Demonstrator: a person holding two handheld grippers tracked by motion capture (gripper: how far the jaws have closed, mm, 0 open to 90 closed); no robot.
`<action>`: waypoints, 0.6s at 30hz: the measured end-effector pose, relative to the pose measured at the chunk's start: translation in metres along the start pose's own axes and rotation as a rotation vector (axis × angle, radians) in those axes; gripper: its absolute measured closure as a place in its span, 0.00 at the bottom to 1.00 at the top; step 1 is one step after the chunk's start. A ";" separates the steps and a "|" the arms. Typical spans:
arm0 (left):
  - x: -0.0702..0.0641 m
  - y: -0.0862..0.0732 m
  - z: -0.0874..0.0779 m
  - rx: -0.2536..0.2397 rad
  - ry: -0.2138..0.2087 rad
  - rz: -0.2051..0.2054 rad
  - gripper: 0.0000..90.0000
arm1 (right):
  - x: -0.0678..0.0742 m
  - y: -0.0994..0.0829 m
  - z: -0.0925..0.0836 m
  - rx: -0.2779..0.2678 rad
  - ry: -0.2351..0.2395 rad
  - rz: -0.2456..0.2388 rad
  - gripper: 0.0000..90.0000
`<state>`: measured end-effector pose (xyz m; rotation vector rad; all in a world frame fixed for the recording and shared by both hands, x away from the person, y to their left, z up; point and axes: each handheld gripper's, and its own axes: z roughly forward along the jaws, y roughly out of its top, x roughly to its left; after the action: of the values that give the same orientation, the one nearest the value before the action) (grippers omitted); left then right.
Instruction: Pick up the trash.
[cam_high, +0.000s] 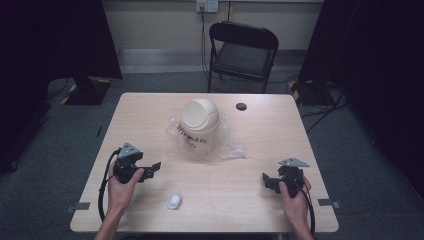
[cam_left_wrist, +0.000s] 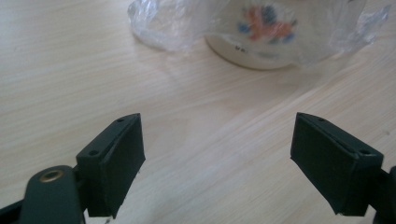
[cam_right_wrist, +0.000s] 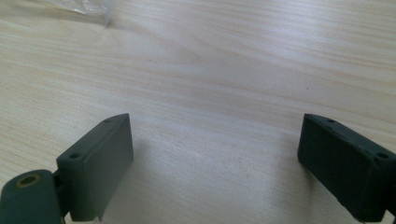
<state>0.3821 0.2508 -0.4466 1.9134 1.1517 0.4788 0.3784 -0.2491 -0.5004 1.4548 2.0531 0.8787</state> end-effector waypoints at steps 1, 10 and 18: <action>-0.001 0.003 0.001 0.004 -0.004 0.006 0.20 | 0.000 0.000 0.000 0.000 0.000 -0.001 0.11; -0.011 0.036 0.014 0.002 -0.091 0.075 0.20 | 0.000 0.000 0.000 0.000 0.001 -0.002 0.11; -0.020 0.068 0.017 -0.052 -0.125 0.119 0.22 | 0.000 0.000 0.000 0.001 0.001 -0.003 0.11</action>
<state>0.4201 0.2096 -0.4001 1.9453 0.9402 0.4422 0.3784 -0.2493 -0.5004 1.4519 2.0560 0.8779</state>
